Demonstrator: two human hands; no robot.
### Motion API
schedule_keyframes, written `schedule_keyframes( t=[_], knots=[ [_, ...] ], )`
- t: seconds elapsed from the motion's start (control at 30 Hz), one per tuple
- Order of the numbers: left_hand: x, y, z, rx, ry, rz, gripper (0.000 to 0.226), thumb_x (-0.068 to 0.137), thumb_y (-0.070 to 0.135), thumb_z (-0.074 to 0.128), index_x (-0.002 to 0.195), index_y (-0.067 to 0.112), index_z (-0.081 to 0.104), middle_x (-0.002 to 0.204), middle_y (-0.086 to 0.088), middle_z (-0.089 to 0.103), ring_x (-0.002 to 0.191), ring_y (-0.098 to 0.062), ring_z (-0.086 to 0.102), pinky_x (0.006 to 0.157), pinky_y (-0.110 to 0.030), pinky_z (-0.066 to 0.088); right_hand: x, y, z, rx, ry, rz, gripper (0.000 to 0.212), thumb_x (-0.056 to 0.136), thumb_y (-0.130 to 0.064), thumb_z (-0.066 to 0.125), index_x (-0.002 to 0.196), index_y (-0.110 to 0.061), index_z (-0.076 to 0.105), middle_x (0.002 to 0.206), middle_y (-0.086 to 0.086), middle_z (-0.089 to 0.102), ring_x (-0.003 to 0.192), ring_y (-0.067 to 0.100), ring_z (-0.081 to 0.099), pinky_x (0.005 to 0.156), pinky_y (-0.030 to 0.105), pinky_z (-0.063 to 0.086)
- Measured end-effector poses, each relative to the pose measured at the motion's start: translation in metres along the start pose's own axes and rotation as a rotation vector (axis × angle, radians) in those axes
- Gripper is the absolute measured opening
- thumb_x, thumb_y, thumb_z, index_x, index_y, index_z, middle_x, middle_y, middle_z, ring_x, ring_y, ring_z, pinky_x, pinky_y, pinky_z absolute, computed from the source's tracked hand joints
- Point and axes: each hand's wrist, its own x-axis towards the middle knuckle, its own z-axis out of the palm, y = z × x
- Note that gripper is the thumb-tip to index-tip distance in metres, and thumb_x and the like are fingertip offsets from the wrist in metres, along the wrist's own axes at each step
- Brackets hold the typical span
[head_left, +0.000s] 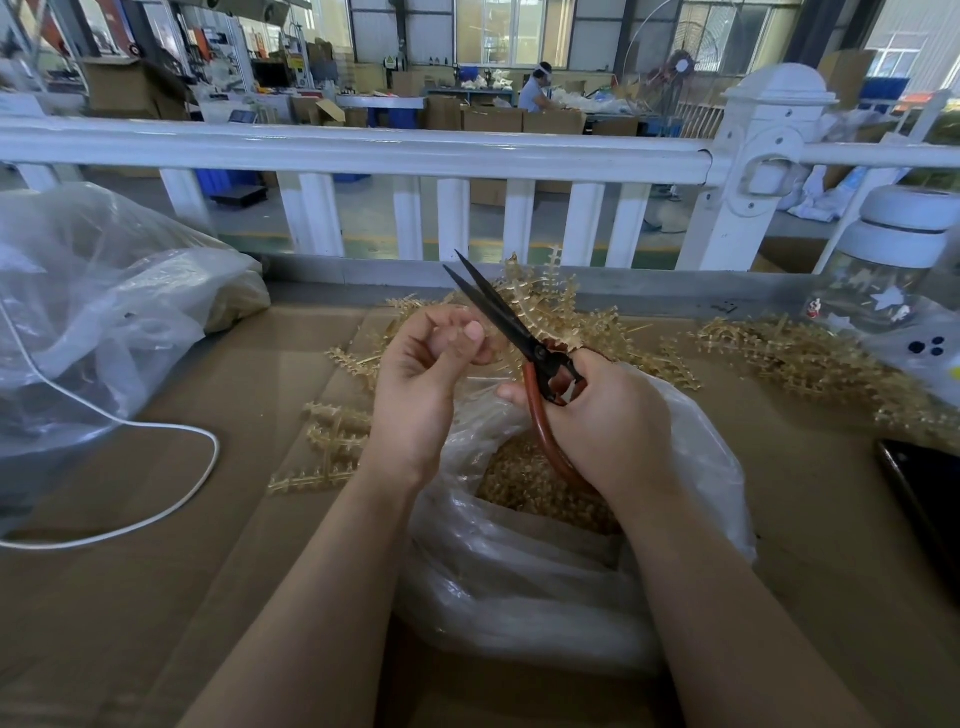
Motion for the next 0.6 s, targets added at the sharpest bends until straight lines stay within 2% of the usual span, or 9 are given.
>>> schedule_keyframes(
  t=[0.07,0.17,0.33,0.43,0.5,0.6],
  knots=[
    [0.0007,-0.0006,-0.0001,0.022,0.006,-0.001,0.006,0.092,0.007,0.06,0.097,0.003,0.061,0.084,-0.007,0.071,0.08,-0.017,0.065,0.08,-0.028,0.052,0.0002,0.0001,0.0003,-0.005,0.003,0.029,0.066,0.066,-0.094,0.04,0.07,-0.03,0.055,0.057,-0.017,0.054,0.053,-0.005,0.049,0.047,0.015,0.028],
    [0.0003,-0.0015,-0.0002,0.057,0.002,0.009,0.005,0.093,0.003,0.06,0.094,0.006,0.064,0.085,-0.003,0.073,0.082,-0.016,0.067,0.08,-0.027,0.053,0.0005,0.0002,0.0006,0.005,0.009,0.041,0.061,0.066,-0.094,0.04,0.068,-0.034,0.049,0.057,-0.019,0.051,0.054,-0.006,0.048,0.047,0.016,0.028],
    [0.0004,-0.0025,-0.0017,0.055,0.03,-0.008,0.007,0.093,0.002,0.061,0.094,0.005,0.067,0.084,-0.002,0.072,0.079,-0.014,0.065,0.077,-0.025,0.052,0.0004,0.0012,0.0003,-0.013,0.006,0.012,0.063,0.07,-0.09,0.046,0.075,-0.029,0.056,0.062,-0.021,0.053,0.059,-0.008,0.049,0.05,0.015,0.032],
    [0.0005,-0.0016,-0.001,0.042,0.063,0.003,0.008,0.091,0.003,0.064,0.094,0.007,0.069,0.09,-0.003,0.073,0.085,-0.016,0.066,0.08,-0.025,0.053,-0.0003,0.0002,-0.0007,-0.007,0.002,0.003,0.063,0.071,-0.089,0.046,0.076,-0.027,0.055,0.063,-0.022,0.051,0.06,-0.008,0.047,0.051,0.014,0.031],
    [0.0002,-0.0012,-0.0017,0.031,0.103,-0.003,0.008,0.088,0.005,0.067,0.093,0.01,0.071,0.093,0.002,0.074,0.09,-0.009,0.067,0.079,-0.02,0.052,-0.0007,-0.0007,-0.0016,0.016,0.022,0.028,0.062,0.071,-0.089,0.047,0.075,-0.028,0.054,0.062,-0.02,0.052,0.059,-0.007,0.048,0.051,0.015,0.029],
    [0.0006,-0.0006,-0.0042,0.028,0.162,-0.066,0.012,0.08,0.018,0.073,0.091,0.015,0.073,0.09,0.008,0.073,0.08,0.001,0.064,0.068,-0.017,0.049,-0.0004,-0.0012,-0.0019,0.07,0.026,0.072,0.062,0.072,-0.09,0.047,0.073,-0.028,0.052,0.061,-0.014,0.056,0.057,-0.002,0.052,0.05,0.017,0.031]
  ],
)
